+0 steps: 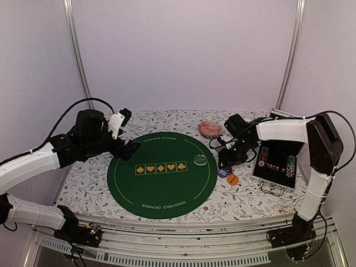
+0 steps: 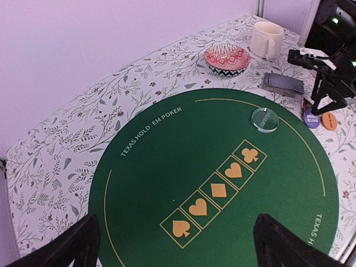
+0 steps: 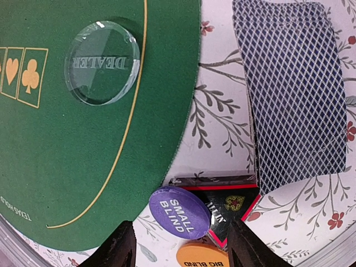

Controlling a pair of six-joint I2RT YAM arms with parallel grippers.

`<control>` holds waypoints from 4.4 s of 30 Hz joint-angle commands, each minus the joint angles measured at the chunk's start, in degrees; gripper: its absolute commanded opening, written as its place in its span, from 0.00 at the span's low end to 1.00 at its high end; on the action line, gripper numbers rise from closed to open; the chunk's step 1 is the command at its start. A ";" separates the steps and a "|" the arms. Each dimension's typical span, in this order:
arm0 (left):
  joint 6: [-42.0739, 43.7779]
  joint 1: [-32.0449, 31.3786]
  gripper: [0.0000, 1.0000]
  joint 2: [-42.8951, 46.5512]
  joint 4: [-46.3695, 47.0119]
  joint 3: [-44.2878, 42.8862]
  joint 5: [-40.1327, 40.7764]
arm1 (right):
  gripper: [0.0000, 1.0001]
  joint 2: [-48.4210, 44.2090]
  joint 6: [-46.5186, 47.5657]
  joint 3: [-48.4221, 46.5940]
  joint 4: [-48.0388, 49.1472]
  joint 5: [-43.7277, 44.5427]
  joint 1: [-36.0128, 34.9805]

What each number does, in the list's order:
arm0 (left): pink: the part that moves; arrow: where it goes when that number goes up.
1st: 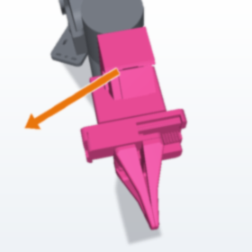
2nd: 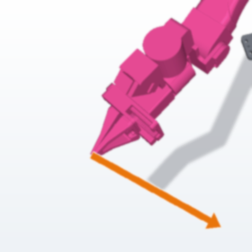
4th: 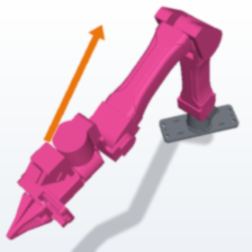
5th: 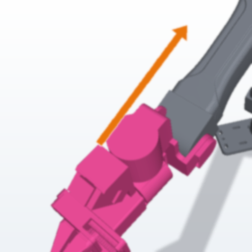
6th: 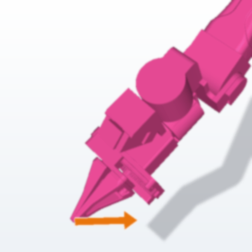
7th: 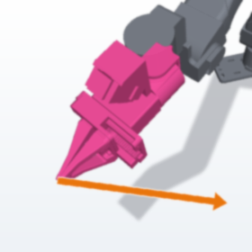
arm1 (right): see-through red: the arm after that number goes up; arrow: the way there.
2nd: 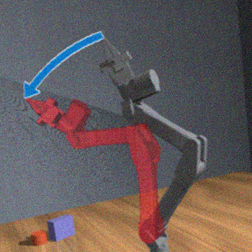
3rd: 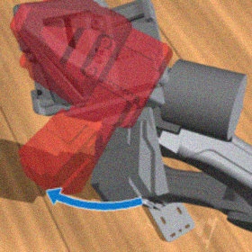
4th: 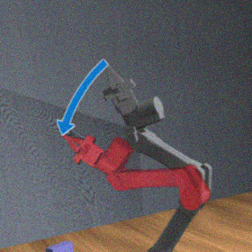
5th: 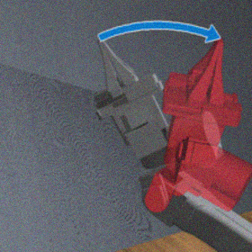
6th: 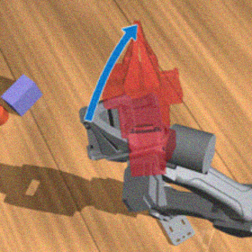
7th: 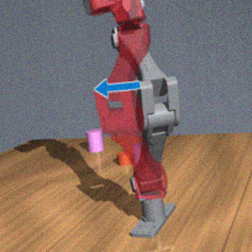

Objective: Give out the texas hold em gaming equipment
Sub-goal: Pick up the small blind button from the center of the board.

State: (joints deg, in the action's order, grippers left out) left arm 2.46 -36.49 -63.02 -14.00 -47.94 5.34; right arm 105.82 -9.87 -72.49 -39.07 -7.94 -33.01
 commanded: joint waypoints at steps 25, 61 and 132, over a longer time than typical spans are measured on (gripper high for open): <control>11.16 -21.93 0.97 -50.11 2.66 -35.91 -10.89 | 0.53 -16.66 1.01 19.37 14.75 -13.86 9.84; 29.48 -18.18 0.61 -73.18 -3.76 -58.32 -18.35 | 0.29 -5.51 -0.95 18.07 22.54 -25.85 12.40; 39.00 -16.42 0.60 -84.81 -5.14 -66.31 -19.08 | 0.28 -0.02 -8.42 14.15 29.96 -29.39 12.46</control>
State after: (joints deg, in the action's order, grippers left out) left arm 41.32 -53.23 -144.05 -18.20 -114.34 -15.81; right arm 104.44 -18.22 -56.16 -7.57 -39.22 -20.21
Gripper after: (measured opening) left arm 0.593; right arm 0.280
